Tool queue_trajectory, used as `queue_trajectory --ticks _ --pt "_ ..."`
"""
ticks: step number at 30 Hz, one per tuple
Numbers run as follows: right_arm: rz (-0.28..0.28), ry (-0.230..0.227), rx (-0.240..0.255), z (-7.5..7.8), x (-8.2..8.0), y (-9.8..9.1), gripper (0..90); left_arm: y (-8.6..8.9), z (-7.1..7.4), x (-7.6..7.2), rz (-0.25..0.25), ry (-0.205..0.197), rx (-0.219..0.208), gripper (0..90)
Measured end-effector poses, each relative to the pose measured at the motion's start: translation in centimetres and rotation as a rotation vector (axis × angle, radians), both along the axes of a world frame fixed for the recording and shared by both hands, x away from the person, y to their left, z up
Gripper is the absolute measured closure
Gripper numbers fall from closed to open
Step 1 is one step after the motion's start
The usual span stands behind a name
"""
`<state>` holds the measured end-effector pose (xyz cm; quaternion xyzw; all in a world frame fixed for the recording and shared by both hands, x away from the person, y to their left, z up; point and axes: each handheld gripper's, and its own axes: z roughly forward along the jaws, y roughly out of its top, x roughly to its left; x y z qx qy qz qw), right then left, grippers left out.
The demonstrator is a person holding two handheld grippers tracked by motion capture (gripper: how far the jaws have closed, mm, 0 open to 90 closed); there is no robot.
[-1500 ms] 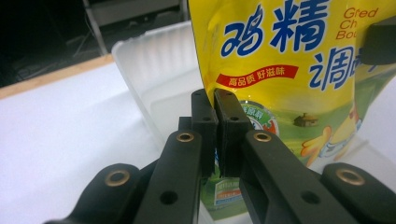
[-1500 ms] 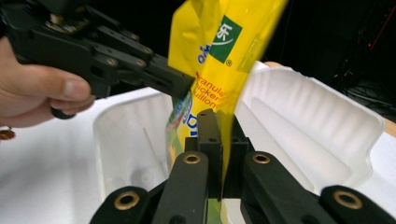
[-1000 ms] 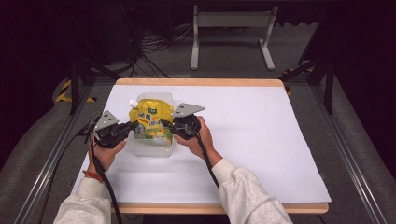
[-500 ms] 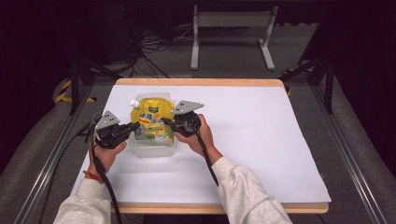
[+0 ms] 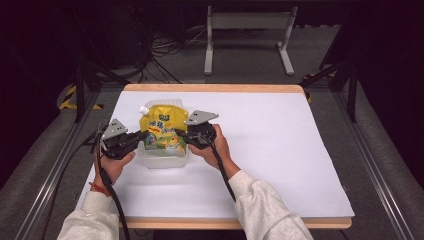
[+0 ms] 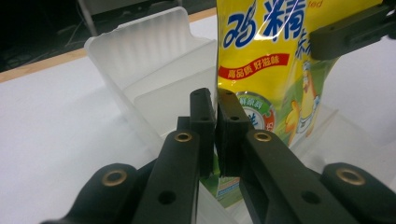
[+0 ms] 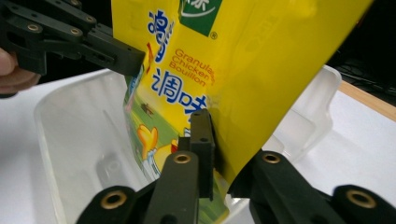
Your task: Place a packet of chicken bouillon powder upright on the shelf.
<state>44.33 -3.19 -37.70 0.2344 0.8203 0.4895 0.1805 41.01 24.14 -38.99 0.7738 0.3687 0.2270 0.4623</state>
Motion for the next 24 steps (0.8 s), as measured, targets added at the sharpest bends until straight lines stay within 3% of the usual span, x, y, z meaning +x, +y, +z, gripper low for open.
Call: queue_trajectory --ticks 8,15,21,24 --pt "0.002 -0.010 -0.028 0.4 -0.3 -0.5 78.4 -0.6 0.0 -0.4 0.034 -0.025 0.054 84.6" --pt "0.006 -0.008 -0.030 0.7 -0.4 -0.8 79.1 -0.7 0.1 -0.4 0.045 -0.018 0.051 83.2" --pt "0.001 -0.013 -0.025 1.1 -0.4 -0.8 80.0 -0.9 0.5 -0.4 0.051 -0.034 0.069 81.9" --pt "0.001 -0.011 -0.023 1.2 -0.5 -0.8 79.2 -0.6 0.7 -0.6 0.056 -0.038 0.039 80.6"
